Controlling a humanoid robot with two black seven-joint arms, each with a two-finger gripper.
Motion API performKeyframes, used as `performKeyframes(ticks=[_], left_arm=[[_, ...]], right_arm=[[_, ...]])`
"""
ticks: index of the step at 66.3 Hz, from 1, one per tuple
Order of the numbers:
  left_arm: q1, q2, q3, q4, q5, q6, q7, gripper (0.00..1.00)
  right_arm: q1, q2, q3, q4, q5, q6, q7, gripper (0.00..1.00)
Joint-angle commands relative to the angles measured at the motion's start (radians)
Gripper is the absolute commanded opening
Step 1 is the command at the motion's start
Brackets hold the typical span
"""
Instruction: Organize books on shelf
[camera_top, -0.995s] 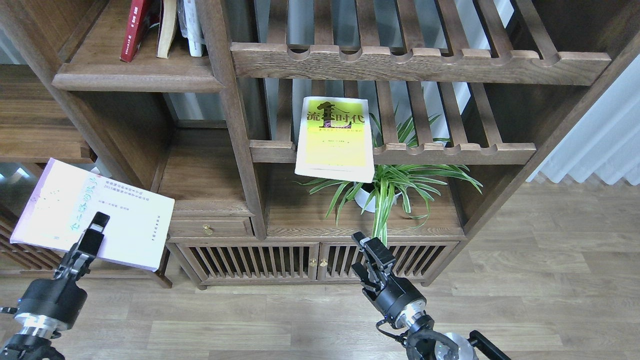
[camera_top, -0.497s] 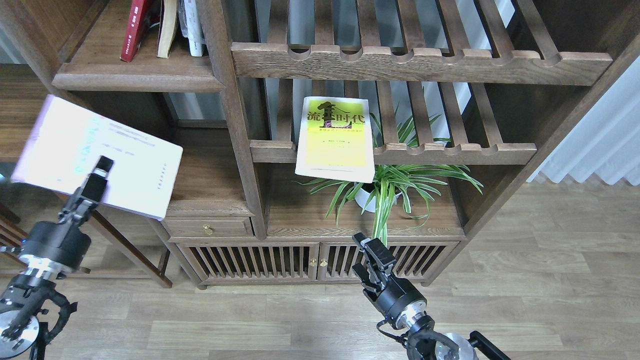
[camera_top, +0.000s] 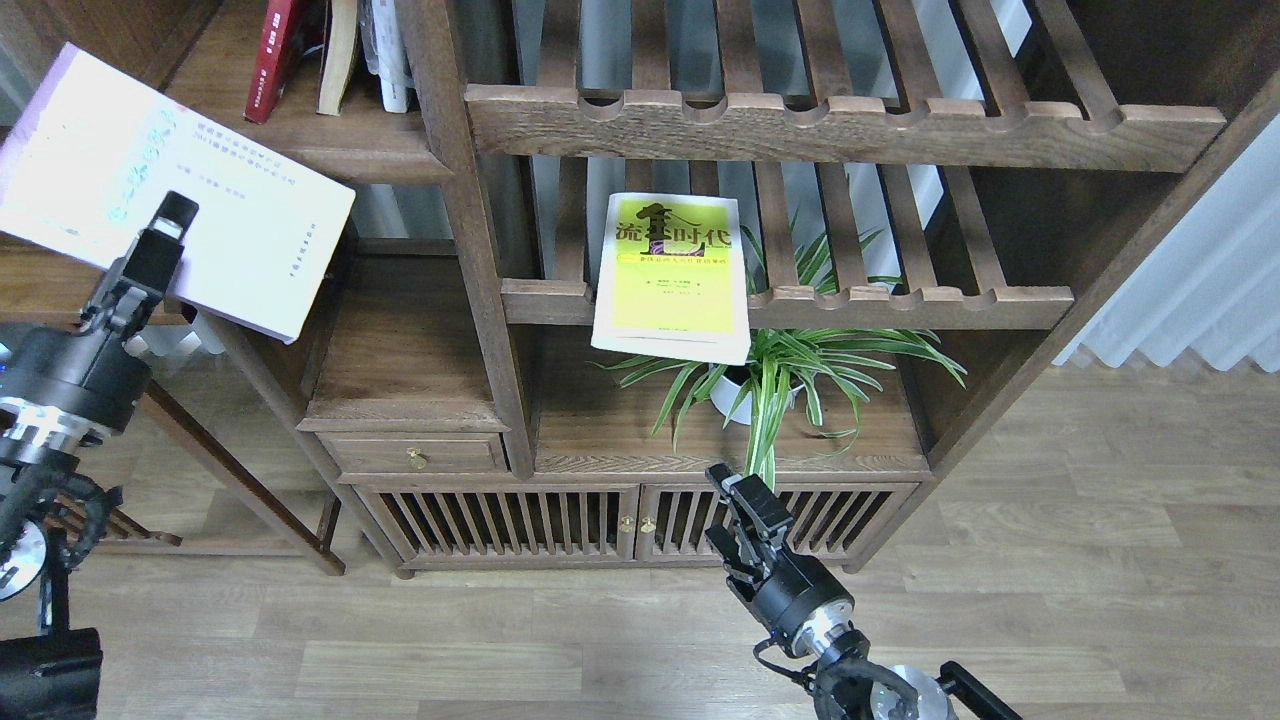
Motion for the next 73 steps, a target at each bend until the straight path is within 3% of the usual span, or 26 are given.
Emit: performKeyframes(ticks=[1, 24, 51, 59, 73], left_arm=[[-0.035, 0.068, 0.014, 0.003, 0.002, 0.001, 0.003, 0.02], [-0.203, 0.216, 0.057, 0.054, 0.025, 0.001, 0.044, 0.02], [-0.364, 0.469, 0.144, 0.111, 0.013, 0.001, 0.124, 0.02], [-0.403, 0.527, 0.204, 0.149, -0.033, 0.001, 0.133, 0.02], [-0.591, 0.536, 0.322, 0.279, -0.029, 0.001, 0.13, 0.02]], right_arm=[[0.0, 0.0, -0.001, -0.001, 0.0, 0.0, 0.0, 0.99], [0.0, 0.0, 0.0, -0.001, 0.0, 0.0, 0.0, 0.99], [0.0, 0.0, 0.0, -0.003, 0.0, 0.0, 0.0, 0.99], [0.0, 0.0, 0.0, -0.003, 0.0, 0.0, 0.001, 0.99], [0.0, 0.0, 0.0, -0.001, 0.0, 0.0, 0.001, 0.99]])
